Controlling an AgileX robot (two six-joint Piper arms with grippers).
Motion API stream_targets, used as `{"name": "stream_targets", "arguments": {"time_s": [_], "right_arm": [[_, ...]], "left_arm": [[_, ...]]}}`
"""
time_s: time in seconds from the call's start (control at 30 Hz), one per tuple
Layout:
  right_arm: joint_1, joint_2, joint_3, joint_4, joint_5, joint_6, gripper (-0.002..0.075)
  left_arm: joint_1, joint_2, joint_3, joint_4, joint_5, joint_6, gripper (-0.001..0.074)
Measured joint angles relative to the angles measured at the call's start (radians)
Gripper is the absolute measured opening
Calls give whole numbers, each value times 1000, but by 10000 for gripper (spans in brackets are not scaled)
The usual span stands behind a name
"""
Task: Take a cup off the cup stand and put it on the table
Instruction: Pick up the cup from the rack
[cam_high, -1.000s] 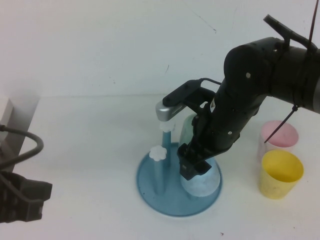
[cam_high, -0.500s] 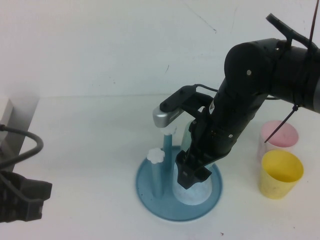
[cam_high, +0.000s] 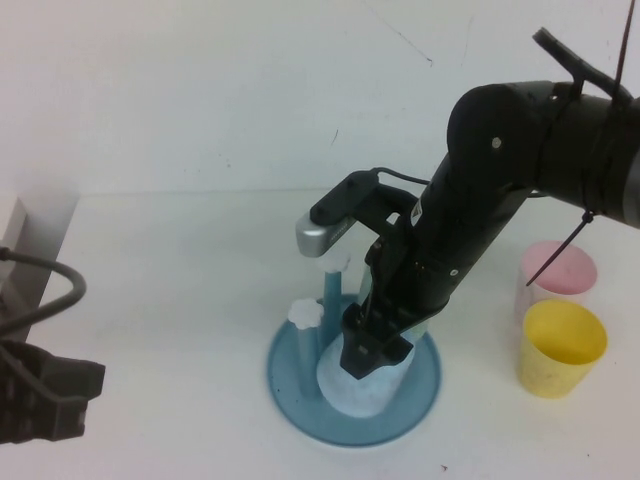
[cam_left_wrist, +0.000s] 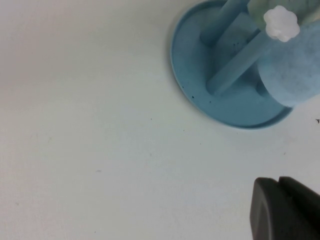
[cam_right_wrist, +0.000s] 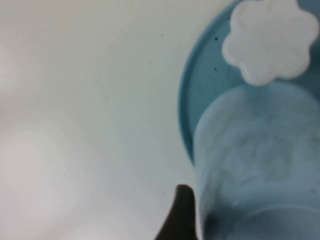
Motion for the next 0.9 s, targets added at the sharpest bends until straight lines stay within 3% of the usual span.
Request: {"name": "stream_targets", "arguments": {"time_s": [0.17,0.43,0.9], "right_arm": [[0,16,-1,9,-8,-18,556],[0,24,-34,9,36,-33,556],[0,29,-281,-4,195,4,556]], "left_arm": [[0,0,0,-2,-4,0,-3],[0,0,0,-2,-8,0,-3],[0,2,0,-89,-19,2,-3]]}}
